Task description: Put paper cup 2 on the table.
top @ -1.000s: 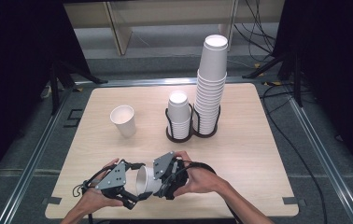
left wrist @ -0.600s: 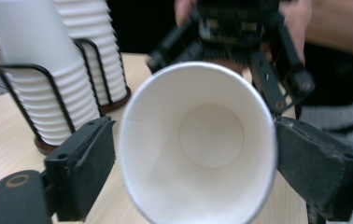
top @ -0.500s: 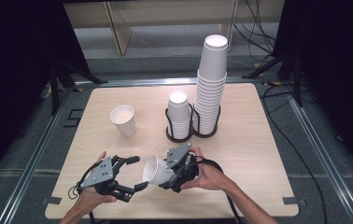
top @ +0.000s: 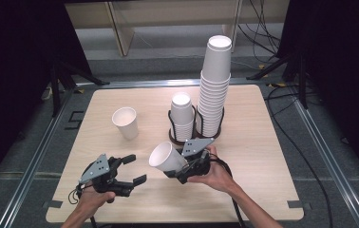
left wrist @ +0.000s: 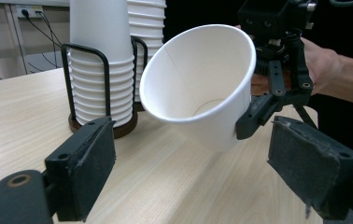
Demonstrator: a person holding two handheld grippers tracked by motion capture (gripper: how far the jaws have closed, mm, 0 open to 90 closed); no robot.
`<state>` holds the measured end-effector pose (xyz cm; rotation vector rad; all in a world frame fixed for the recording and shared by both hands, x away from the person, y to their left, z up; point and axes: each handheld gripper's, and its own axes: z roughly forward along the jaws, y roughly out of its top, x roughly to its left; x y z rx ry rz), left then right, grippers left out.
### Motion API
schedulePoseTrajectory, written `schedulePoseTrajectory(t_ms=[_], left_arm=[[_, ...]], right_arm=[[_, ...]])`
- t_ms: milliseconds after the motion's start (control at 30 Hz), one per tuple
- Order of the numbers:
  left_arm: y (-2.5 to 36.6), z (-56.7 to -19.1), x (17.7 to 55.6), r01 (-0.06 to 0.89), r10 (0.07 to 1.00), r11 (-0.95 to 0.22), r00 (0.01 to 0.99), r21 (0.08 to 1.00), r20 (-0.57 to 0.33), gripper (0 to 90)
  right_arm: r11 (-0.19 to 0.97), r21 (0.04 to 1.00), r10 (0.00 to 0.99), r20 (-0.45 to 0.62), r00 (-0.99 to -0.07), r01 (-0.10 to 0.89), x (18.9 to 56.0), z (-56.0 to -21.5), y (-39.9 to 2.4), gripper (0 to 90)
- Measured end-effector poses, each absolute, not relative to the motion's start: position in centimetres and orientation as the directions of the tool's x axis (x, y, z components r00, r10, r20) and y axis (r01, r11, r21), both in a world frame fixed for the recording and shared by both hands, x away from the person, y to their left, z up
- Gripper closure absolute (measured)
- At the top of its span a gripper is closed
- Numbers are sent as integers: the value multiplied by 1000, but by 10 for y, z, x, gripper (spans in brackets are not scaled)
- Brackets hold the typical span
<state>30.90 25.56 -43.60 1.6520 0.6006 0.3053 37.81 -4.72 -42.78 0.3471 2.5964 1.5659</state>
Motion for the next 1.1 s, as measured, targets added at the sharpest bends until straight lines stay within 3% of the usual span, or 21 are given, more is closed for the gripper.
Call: schedulePoseTrajectory(t_ms=[333, 467, 833, 1100], left_arm=[[255, -442, 313, 255, 558, -14, 805, 967, -204, 146], [255, -442, 312, 259, 566, -37, 802, 965, -193, 146], [256, -446, 315, 281, 588, -45, 783, 959, -202, 146], [244, -452, 320, 295, 558, -7, 794, 955, -242, 146]], right_arm=[[365, 915, 262, 76, -962, 171, 381, -434, -52, 214], [345, 923, 272, 78, -959, 173, 381, -436, -52, 214], [252, 944, 396, 99, -913, 211, 391, -443, -87, 213], [247, 956, 347, 64, -936, 157, 381, -441, -80, 214]])
